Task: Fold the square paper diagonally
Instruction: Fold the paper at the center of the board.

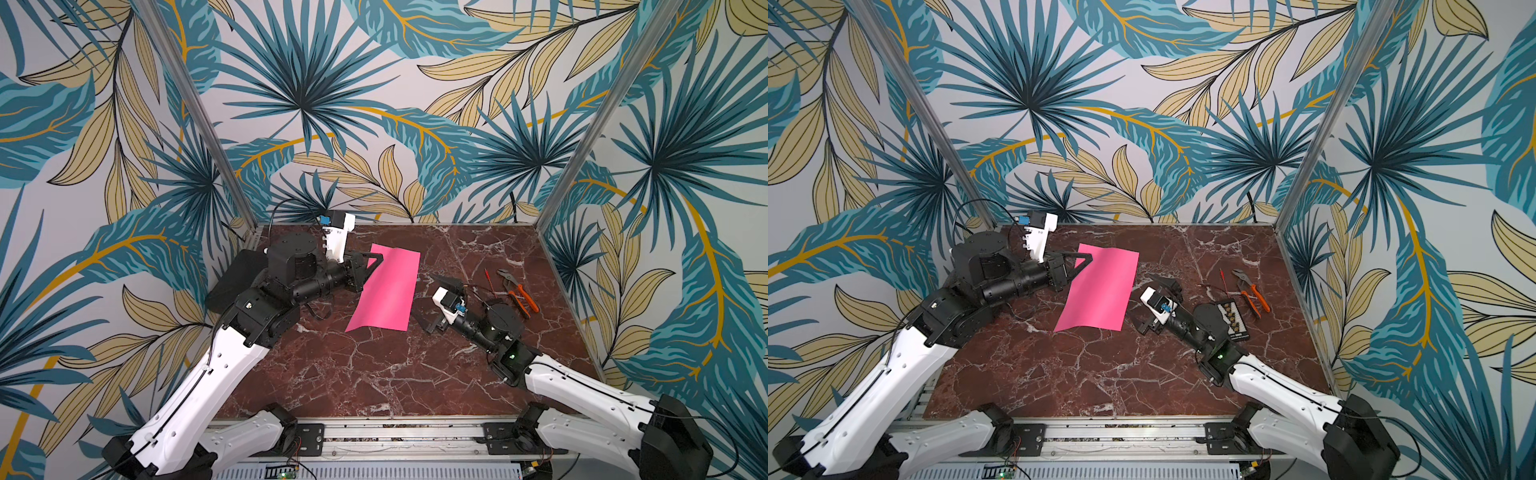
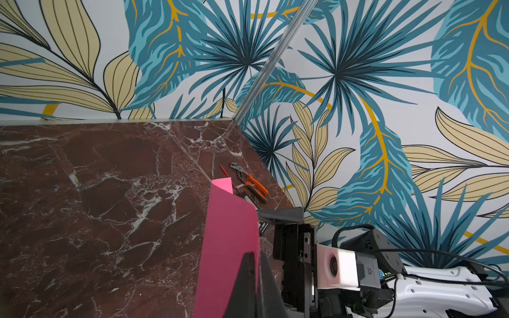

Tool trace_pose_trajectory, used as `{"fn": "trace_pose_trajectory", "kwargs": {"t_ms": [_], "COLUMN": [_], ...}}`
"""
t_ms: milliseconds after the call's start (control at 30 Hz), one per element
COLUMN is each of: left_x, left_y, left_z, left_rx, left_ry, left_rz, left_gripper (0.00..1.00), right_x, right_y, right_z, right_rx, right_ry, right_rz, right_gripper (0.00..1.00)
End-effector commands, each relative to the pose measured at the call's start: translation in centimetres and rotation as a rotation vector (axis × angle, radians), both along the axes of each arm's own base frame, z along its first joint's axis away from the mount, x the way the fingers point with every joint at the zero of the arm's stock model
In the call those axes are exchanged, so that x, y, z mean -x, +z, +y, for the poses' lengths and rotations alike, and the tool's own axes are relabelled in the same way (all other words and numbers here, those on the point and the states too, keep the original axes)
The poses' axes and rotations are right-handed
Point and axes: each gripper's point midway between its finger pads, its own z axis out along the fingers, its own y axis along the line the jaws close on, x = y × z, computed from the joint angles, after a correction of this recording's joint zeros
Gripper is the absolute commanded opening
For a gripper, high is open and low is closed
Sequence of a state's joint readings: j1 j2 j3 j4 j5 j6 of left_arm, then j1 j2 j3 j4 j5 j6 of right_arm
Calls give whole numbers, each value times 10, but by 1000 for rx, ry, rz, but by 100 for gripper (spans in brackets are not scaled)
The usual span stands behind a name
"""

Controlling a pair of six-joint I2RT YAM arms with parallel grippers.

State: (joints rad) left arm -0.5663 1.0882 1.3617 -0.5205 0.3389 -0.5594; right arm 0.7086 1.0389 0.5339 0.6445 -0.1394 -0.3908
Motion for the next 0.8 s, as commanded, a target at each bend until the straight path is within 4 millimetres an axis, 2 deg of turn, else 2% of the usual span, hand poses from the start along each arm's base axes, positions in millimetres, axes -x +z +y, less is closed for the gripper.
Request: {"fn": "trace_pose_trajectory", "kwargs": {"t_ms": [0, 267, 533, 700, 767], "left_x": [-5, -11, -9, -7, -6], "left_y": [-16, -29, -29, -28, -28], "left_z": [-2, -10, -17, -21, -20], "left_rx": [-8, -15, -12, -11, -12], "left_ry": [21, 12, -14, -27, -26], "left_rz": [79, 149, 174, 181, 181], "left_gripper": [0, 0, 0, 0, 0], "right_x": [4, 9, 12, 15, 18], "right_y": [6, -6, -24, -34, -36], "right_z": [3, 14, 29, 41, 47], "right_rx": [60, 215, 359, 442, 465], "right_ry": [20, 86, 146, 187, 209], "right_rz": [-31, -67, -64, -63, -62], "right_gripper": [99, 100, 99, 88, 77]}}
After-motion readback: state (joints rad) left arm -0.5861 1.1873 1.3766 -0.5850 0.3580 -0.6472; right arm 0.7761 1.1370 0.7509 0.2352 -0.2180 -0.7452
